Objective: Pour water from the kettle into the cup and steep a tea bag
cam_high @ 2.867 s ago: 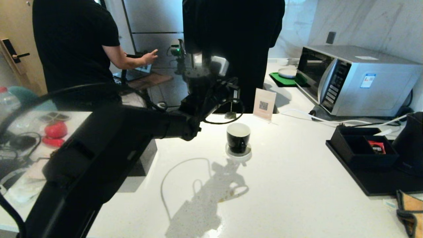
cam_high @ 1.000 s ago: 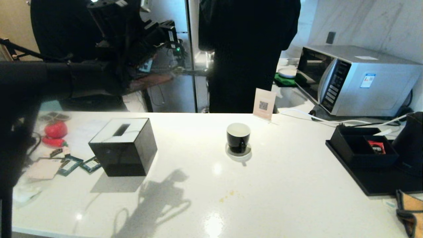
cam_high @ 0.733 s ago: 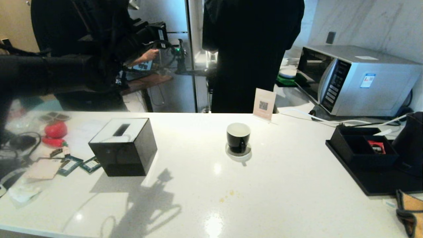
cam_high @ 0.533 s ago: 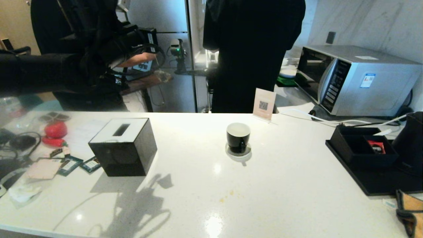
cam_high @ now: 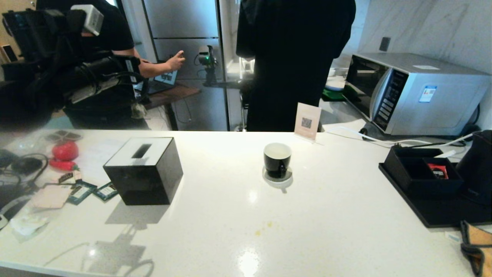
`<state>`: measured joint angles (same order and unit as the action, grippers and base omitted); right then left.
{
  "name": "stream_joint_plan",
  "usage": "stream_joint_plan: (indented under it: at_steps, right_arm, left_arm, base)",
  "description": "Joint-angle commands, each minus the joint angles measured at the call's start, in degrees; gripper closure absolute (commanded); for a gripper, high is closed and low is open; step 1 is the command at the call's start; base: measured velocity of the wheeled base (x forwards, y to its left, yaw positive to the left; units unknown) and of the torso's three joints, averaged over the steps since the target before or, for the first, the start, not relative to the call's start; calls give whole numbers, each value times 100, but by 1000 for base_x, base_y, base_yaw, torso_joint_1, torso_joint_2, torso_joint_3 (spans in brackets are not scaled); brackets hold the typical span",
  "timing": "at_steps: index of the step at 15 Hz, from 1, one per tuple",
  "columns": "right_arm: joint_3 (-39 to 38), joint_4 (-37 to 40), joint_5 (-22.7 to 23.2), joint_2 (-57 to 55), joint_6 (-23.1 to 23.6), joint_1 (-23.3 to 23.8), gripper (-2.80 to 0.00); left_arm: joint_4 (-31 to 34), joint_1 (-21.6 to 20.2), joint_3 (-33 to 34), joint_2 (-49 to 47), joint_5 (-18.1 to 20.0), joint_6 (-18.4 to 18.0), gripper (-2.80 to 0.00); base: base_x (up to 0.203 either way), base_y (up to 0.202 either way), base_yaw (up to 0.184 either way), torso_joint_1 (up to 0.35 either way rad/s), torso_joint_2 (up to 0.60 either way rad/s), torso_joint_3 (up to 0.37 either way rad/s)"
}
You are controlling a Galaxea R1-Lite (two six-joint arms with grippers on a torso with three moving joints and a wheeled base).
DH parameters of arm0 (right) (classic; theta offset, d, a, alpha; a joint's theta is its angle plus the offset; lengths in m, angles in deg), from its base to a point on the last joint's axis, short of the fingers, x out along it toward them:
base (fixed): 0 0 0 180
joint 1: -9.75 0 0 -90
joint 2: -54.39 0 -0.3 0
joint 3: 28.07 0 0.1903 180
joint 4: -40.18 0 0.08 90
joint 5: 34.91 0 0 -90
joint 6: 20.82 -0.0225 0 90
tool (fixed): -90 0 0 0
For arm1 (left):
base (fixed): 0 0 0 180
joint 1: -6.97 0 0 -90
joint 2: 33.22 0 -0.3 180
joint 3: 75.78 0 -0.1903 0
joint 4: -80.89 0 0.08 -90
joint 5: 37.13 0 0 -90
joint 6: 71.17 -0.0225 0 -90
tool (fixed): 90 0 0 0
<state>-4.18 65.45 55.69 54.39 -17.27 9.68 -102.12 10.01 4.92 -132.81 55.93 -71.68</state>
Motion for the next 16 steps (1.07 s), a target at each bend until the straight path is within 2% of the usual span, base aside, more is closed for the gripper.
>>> stream_joint_plan:
  at_steps: [1, 11, 16]
  right_arm:
    - [0, 3, 2, -1, 6, -1, 0]
    - [0, 3, 2, -1, 6, -1, 0]
    - [0, 3, 2, 0, 6, -1, 0]
  left_arm:
    - [-23, -267, 508, 348, 16, 12, 0]
    - [-43, -824, 1522, 414, 45, -38, 0]
    - [-51, -850, 1810, 245, 46, -54, 0]
  base:
    - [0, 0, 0, 0, 0, 0]
    - [0, 0, 0, 0, 0, 0]
    - [0, 0, 0, 0, 0, 0]
